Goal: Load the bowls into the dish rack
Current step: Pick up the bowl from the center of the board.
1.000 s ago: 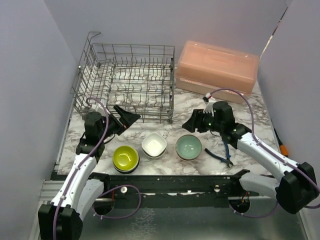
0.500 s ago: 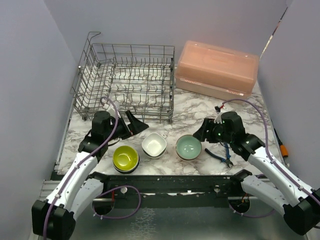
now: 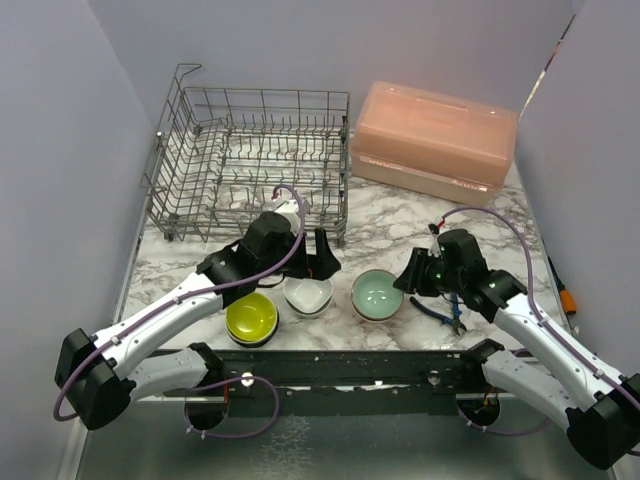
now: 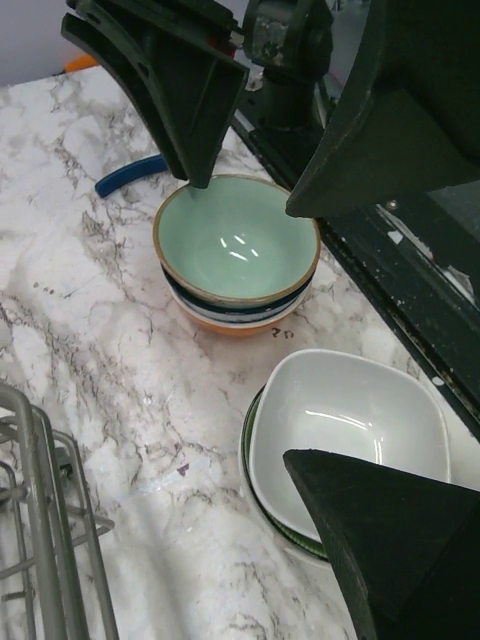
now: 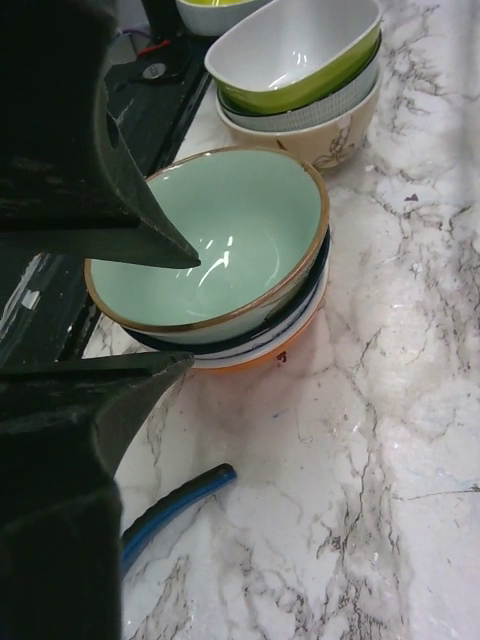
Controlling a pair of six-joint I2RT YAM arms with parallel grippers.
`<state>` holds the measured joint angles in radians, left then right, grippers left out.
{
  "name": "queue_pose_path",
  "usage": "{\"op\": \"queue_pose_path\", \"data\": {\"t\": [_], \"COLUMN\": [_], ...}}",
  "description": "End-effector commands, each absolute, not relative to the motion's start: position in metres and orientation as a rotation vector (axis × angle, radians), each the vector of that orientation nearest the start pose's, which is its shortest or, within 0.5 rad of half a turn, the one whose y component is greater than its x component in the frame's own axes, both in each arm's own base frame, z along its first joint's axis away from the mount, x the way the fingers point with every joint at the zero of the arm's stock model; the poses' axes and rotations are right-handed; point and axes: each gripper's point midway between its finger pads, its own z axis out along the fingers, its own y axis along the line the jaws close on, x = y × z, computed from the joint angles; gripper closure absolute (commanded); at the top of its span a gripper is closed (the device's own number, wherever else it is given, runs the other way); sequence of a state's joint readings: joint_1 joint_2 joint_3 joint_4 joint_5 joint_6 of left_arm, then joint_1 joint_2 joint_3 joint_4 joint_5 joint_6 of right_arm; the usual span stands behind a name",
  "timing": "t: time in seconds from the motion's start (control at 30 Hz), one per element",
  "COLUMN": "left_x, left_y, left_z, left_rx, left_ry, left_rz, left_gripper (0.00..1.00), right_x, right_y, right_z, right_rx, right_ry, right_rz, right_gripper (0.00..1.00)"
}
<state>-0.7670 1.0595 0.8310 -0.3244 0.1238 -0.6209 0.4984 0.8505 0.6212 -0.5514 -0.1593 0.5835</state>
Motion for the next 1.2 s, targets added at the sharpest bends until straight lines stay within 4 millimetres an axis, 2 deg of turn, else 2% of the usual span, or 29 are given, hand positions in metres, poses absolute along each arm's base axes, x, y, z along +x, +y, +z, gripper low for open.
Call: {"op": "queue_pose_path", "data": {"t": [0.0,0.2,0.23,0.37,0.47,0.67,0.93,1.17], "left_x": [0.223,0.229,0.229,0.232,0.233,0.235,0.23,0.221], "left_y": [-0.256,-0.263,-0.265,-0.267,-0.267,-0.271,-0.282,-0.291], "left_z": [0.185,0.185,0.185,0.185,0.185,0.19,0.211,0.231], "left_rx": [0.237,0.237,0.239,0.23,0.218,0.192,0.193,0.204], "left_ry": [2.262,2.273,2.275,2.279,2.273,2.234,2.149,2.081], "left_rz": [-0.768,-0.772,-0.773,-0.771,-0.77,-0.815,-0.956,-1.095], "left_gripper": [0.01,0.01,0.01,0.01,0.01,0.01,0.01,0.01], "right_x": [0.184,0.189,0.191,0.196,0.197,0.198,0.201,0.209], "right_y": [0.163,0.167,0.168,0.169,0.168,0.169,0.179,0.19], "right_z": [0.103,0.093,0.093,0.103,0.108,0.125,0.158,0.171], "right_rx": [0.004,-0.03,-0.035,-0.053,-0.069,-0.109,-0.159,-0.159], "right_ry": [2.518,2.562,2.555,2.529,2.515,2.469,2.343,2.27], "right_rz": [0.695,0.677,0.677,0.673,0.662,0.682,0.778,0.844], "right_gripper": [0.58,0.63,0.66,0.89,0.99,1.0,1.0,1.0]}}
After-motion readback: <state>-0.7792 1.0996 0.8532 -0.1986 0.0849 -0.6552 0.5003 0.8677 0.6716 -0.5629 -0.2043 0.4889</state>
